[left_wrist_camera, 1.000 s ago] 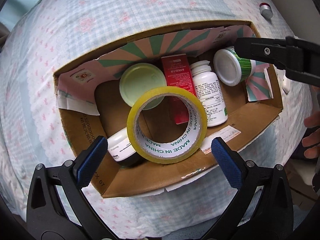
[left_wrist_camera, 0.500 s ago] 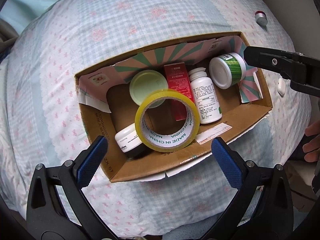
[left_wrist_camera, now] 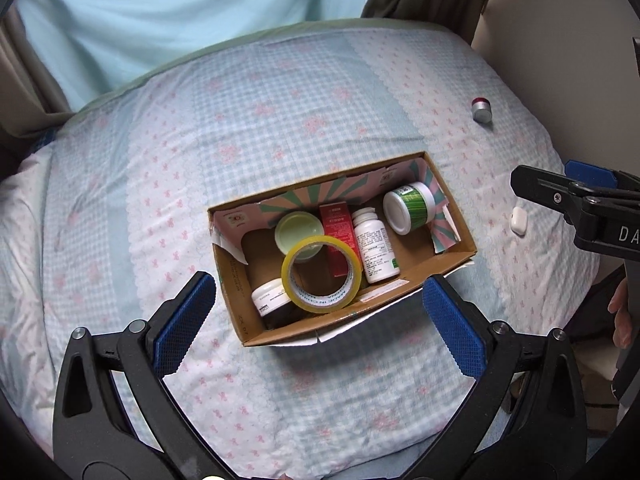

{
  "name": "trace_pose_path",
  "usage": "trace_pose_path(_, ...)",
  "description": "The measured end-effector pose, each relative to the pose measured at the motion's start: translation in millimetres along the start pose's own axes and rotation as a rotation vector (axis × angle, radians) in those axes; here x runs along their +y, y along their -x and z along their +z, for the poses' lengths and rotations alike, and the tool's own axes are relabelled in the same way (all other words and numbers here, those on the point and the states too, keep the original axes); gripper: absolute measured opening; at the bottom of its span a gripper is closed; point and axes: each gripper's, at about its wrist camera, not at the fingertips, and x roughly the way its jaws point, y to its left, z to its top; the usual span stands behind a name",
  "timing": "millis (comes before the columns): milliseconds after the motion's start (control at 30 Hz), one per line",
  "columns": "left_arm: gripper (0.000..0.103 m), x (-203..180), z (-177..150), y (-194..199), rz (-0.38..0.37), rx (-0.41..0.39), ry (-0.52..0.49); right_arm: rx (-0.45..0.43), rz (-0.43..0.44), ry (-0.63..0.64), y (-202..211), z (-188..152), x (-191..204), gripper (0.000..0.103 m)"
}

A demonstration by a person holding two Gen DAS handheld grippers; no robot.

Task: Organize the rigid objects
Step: 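Move left tool toward earbud case while right tool approaches PROYA jar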

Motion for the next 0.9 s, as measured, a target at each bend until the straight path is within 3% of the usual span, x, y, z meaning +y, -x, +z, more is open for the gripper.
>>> trace_pose_path(267,0.103,-37,9,56,-0.062,-0.127,-0.009,-0.101,-0.057,-0.009,79,-19,-45,0.103)
trace_pose_path(500,0.103,-98,25,93,-0.074,-0.224,-0.036,-0.174,-0.125,-0.026,122,-25,-109,0.103)
trace_pose_path(700,0.103,-168,47,103,-0.031,-0.268,-0.027,-0.215,-0.109,0.010,135,-11,-176,0.103)
trace_pose_path(900,0.103,-240,71,86,-0.045,-0.267,0.072,-0.216,-0.049,0.175,122,22,-243,0.103)
